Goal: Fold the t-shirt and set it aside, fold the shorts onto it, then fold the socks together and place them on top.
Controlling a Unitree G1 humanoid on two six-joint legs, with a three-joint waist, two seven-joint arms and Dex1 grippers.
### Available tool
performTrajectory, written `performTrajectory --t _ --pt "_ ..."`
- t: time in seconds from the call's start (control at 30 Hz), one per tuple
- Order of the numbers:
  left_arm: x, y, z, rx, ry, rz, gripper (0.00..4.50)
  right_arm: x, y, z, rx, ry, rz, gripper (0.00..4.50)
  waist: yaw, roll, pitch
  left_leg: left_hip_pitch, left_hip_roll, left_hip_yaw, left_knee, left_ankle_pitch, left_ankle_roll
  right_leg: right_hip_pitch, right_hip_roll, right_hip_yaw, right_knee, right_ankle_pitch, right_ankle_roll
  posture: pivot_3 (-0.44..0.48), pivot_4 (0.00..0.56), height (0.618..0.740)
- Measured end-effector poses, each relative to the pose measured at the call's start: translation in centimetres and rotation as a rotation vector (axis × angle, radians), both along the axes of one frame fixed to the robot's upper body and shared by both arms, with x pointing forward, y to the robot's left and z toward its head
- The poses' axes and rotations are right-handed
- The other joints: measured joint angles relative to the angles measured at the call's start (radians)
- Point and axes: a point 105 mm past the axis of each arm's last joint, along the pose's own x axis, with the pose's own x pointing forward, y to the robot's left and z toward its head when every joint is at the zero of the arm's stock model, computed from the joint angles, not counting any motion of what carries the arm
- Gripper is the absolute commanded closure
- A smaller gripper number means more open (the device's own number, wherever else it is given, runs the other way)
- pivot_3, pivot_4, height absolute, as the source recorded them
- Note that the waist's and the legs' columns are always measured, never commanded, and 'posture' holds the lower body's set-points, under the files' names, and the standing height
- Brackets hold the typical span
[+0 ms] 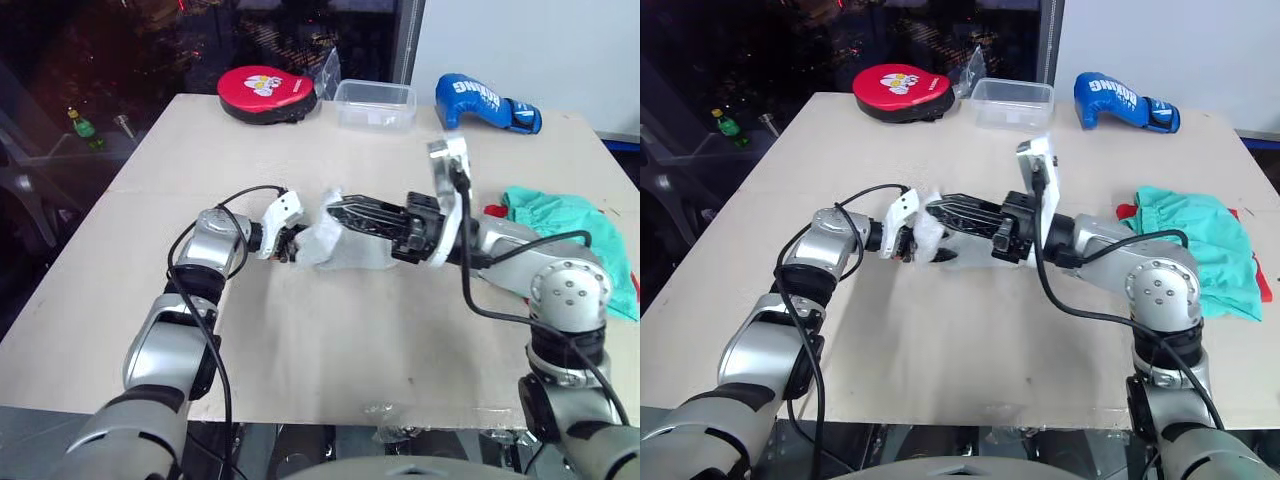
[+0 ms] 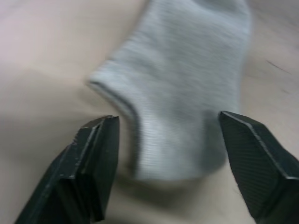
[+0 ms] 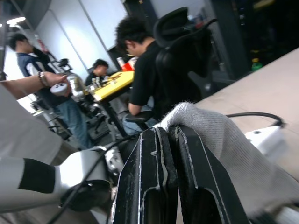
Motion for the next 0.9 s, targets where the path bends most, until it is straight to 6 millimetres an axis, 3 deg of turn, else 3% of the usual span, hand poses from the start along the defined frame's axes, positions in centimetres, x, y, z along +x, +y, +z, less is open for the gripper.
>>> performTrajectory --t 0.1,0.27,0.43,0.73,0.9 --pt "0.3 1.1 0.4 -0.018 -0.007 0.057 0.98 0.8 0.9 0.3 -0.003 -0.004 -0.003 4.5 -0.003 0.0 0.0 -0.003 0.001 0.0 0.0 0.001 -0.002 -0.003 0.001 0.0 0.001 0.0 0.0 0.0 0.15 0.74" --pt "-0.4 4.7 1.0 -0.04 -0.017 0.184 0.98 2.6 1.5 0.1 -0.016 0.0 -0.025 4.5 -0.007 0.0 0.0 -0.005 0.001 0.003 -0.004 0.004 -0.007 -0.006 0.002 0.002 -0.002 0.0 0.0 0.0 0.15 0.74" --pt "-1.6 6.8 1.3 -0.068 -0.027 0.274 0.98 2.8 1.8 -0.2 -0.026 0.001 -0.002 4.5 -0.004 0.0 0.001 -0.005 0.001 0.004 -0.004 0.004 -0.007 -0.006 0.001 0.002 -0.003 0.0 0.0 0.0 0.15 0.74" --pt "-4.7 5.6 3.5 -0.195 -0.057 0.18 0.98 3.6 2.2 -1.4 -0.066 0.017 0.001 4.5 -0.001 0.0 0.002 -0.005 0.001 0.004 -0.004 0.004 -0.007 -0.006 0.0 0.001 -0.003 0.0 0.0 0.0 0.15 0.74" --pt "-5.1 5.1 4.0 -0.213 -0.066 0.177 0.98 3.8 2.5 -2.0 -0.085 0.024 0.01 4.5 -0.001 0.0 0.002 -0.005 0.001 0.004 -0.004 0.004 -0.007 -0.006 0.0 0.001 -0.003 0.0 0.0 0.0 0.15 0.74"
